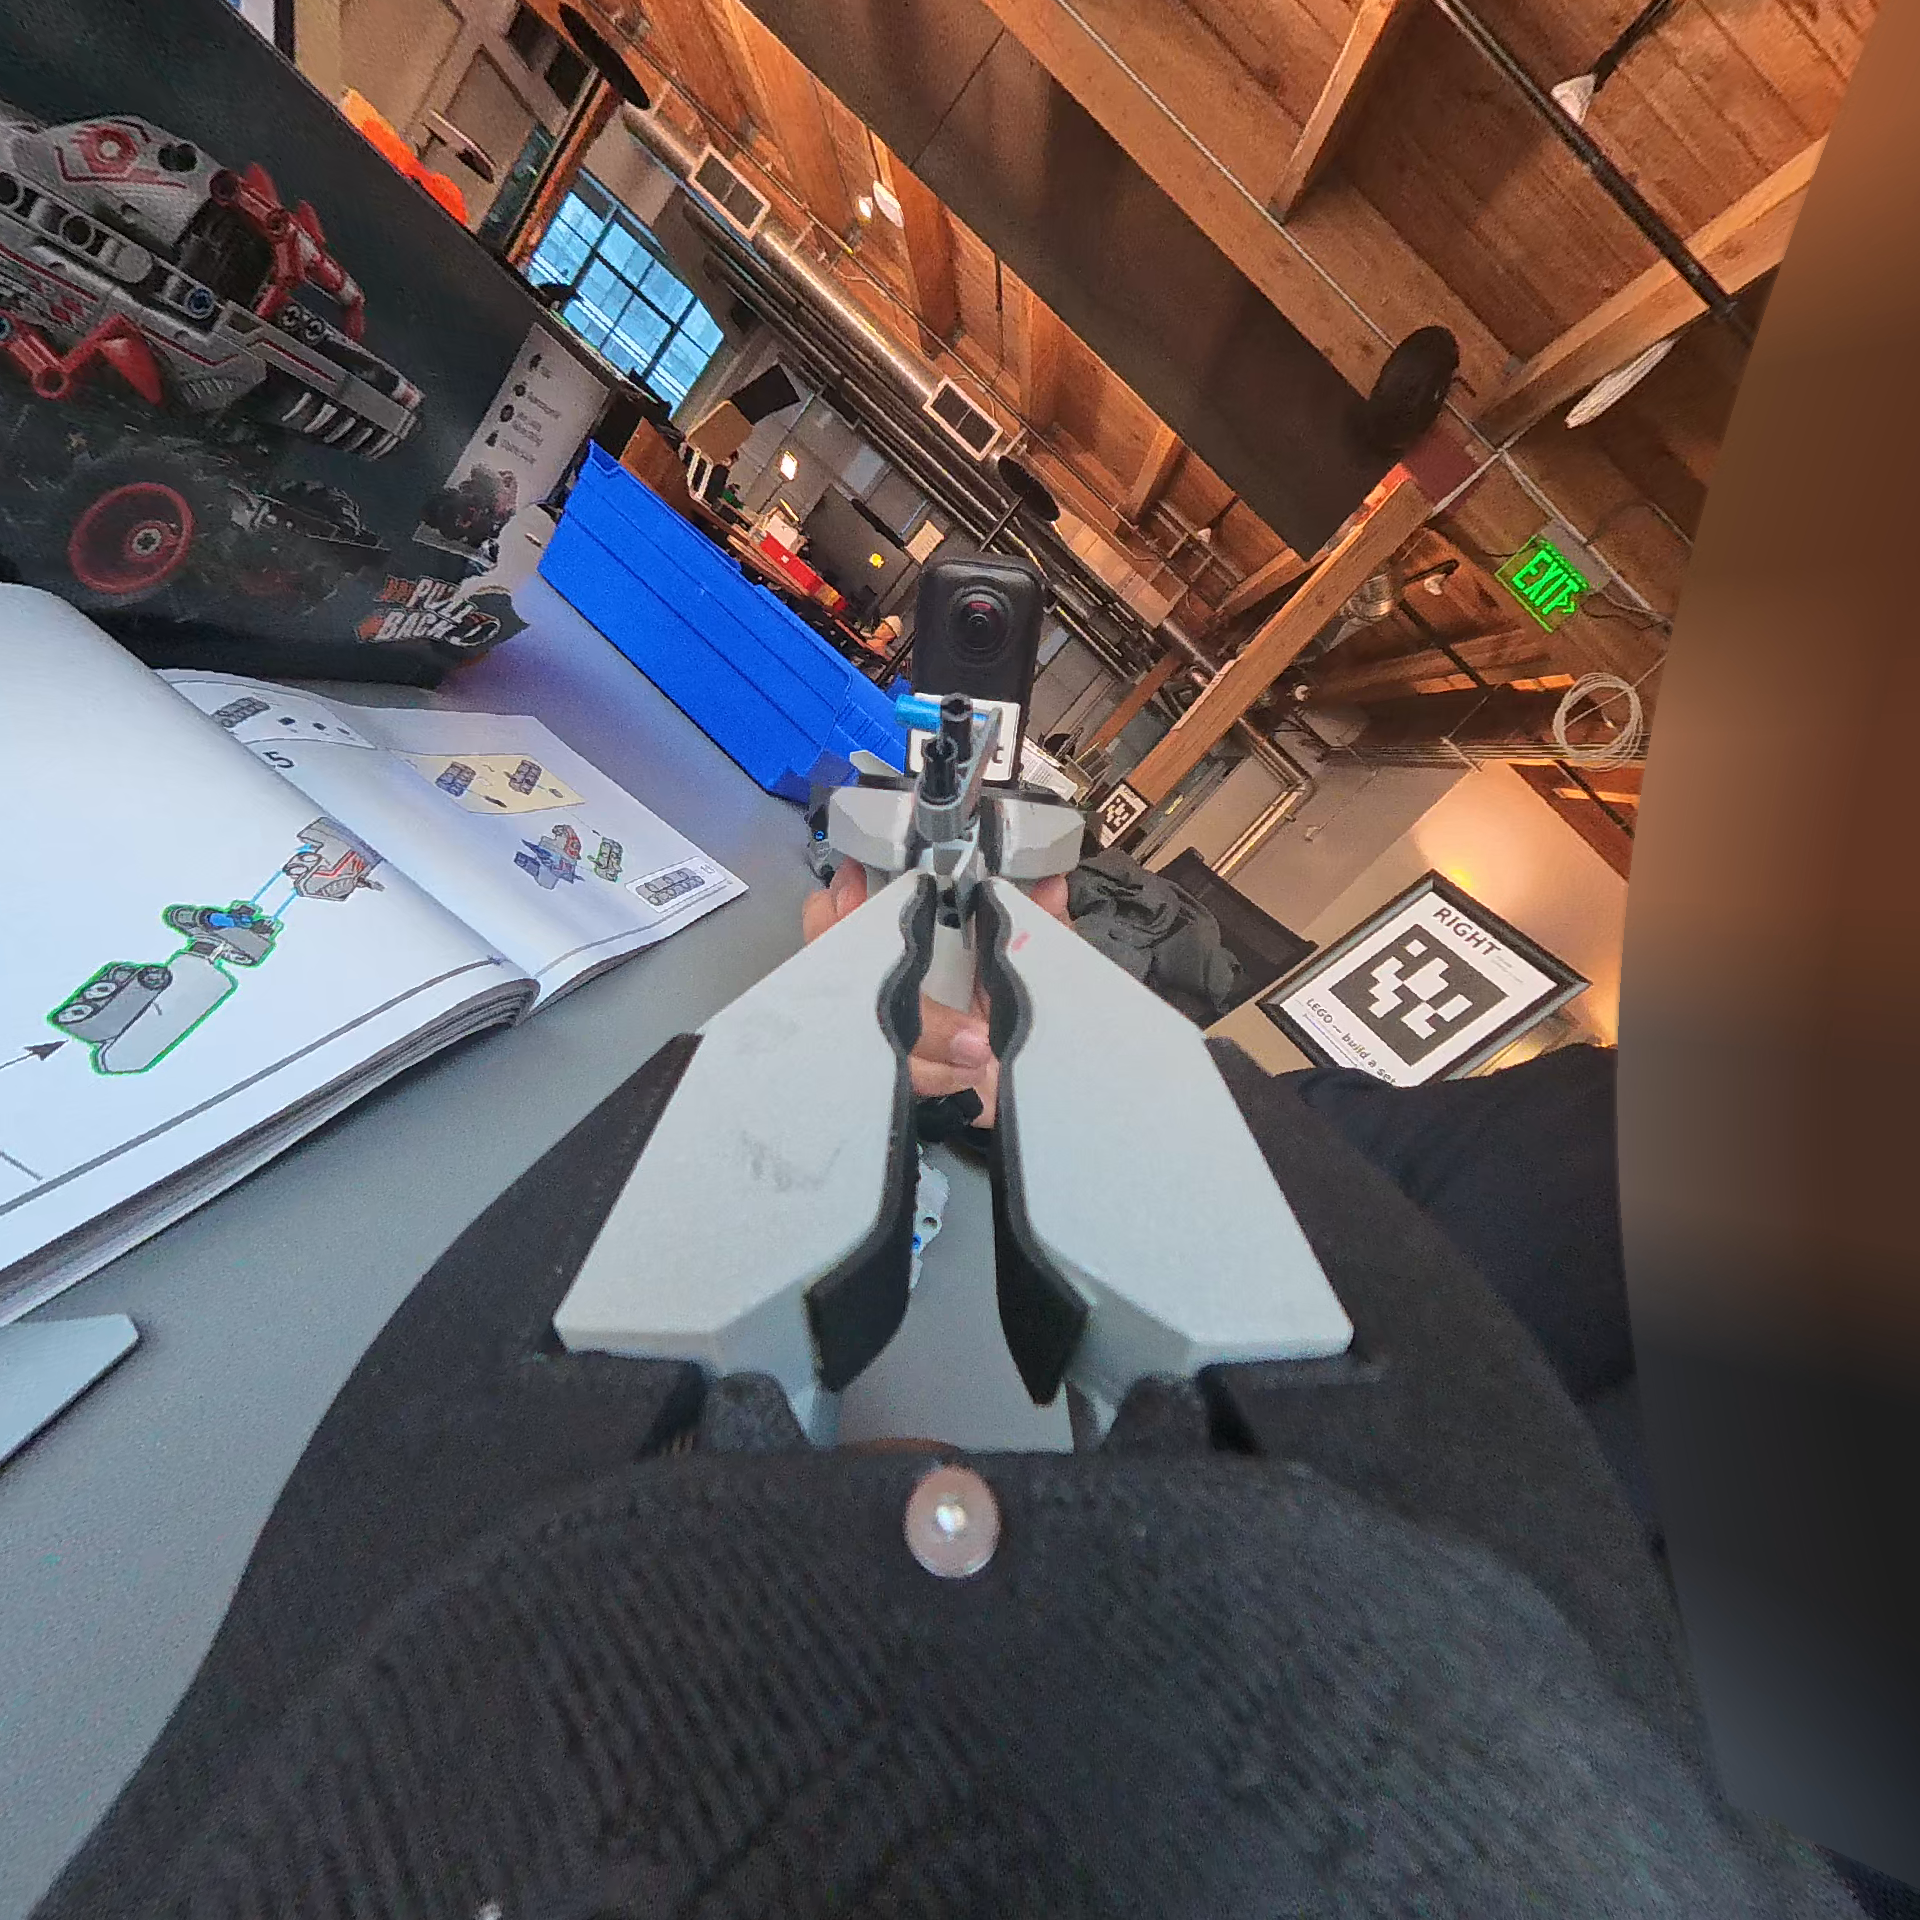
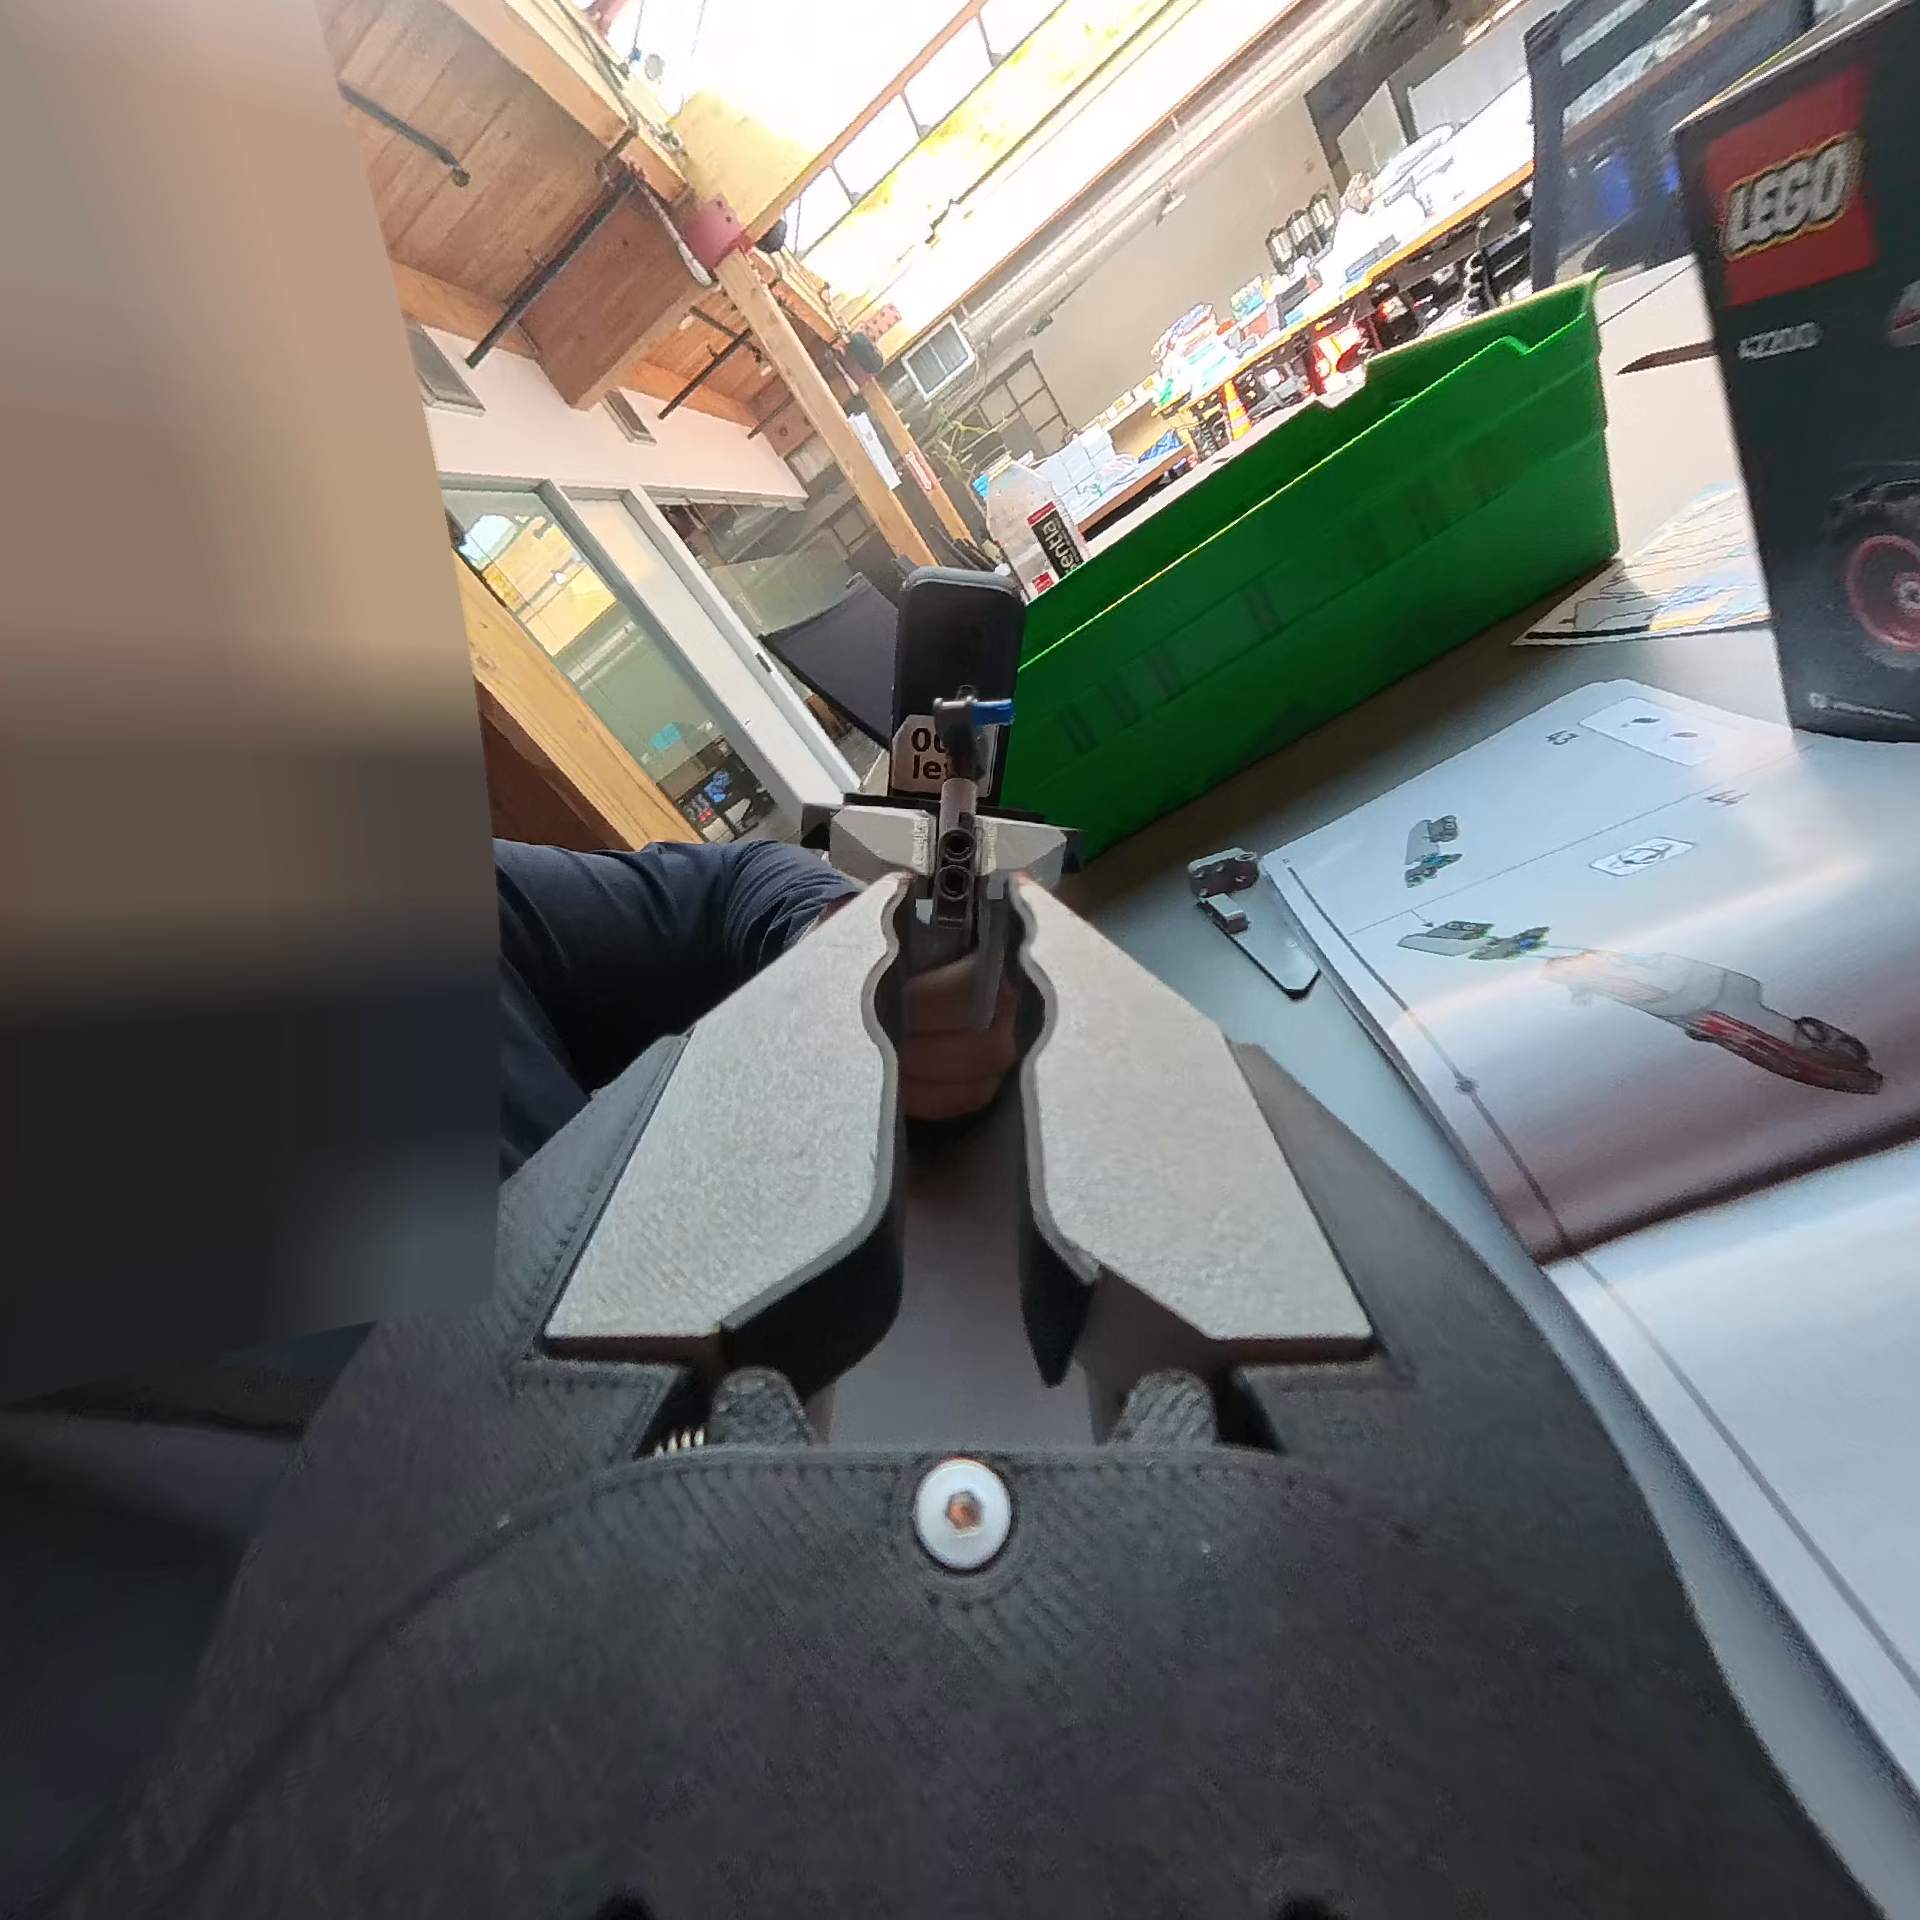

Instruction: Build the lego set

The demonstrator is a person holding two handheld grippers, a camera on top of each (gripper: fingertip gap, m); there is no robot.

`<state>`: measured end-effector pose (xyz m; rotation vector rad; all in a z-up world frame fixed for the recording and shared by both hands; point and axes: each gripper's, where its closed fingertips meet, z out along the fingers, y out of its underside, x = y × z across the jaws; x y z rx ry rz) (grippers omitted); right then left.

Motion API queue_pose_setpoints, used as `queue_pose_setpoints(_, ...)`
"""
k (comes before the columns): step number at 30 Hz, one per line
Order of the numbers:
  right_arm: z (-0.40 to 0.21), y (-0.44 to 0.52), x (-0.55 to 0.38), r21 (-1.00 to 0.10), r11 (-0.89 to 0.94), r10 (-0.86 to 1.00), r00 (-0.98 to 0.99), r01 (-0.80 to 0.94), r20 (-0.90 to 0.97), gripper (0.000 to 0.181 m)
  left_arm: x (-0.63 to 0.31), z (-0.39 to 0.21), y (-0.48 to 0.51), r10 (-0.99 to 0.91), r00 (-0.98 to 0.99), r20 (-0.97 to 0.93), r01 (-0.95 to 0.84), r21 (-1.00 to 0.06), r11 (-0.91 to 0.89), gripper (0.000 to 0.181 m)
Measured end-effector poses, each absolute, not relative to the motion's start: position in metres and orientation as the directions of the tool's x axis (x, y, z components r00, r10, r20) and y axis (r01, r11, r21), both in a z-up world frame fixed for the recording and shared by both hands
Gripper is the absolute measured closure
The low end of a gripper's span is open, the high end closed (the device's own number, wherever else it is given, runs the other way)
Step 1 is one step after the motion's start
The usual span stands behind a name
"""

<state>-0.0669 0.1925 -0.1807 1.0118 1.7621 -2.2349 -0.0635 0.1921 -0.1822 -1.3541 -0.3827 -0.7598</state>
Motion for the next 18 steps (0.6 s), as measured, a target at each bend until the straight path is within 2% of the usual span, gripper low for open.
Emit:
queue_pose_setpoints(3, -0.1835, 0.1846, -0.0647, -0.821, -0.292, 0.284, -0.775, 0.490, -0.564, 0.176, -0.0632, -0.1821, 0.1927, -0.268, 0.710, 0.651, 0.682, -0.731, 0.033, 0.176)
queue_pose_setpoints(13, -0.1766, 0.1866, -0.0685, -0.804, -0.352, 0.248, -0.780, 0.480, -0.575, 0.177, -0.0623, -0.1806, 0.1938, -0.271, 0.726, 0.631, 0.664, -0.746, 0.042, 0.176)
queue_pose_setpoints(18, -0.1787, 0.1860, -0.0643, -0.864, -0.263, 0.307, -0.812, 0.429, -0.497, 0.176, -0.0590, -0.1806, 0.1938, -0.288, 0.724, 0.626, 0.658, -0.752, 0.019, 0.176)
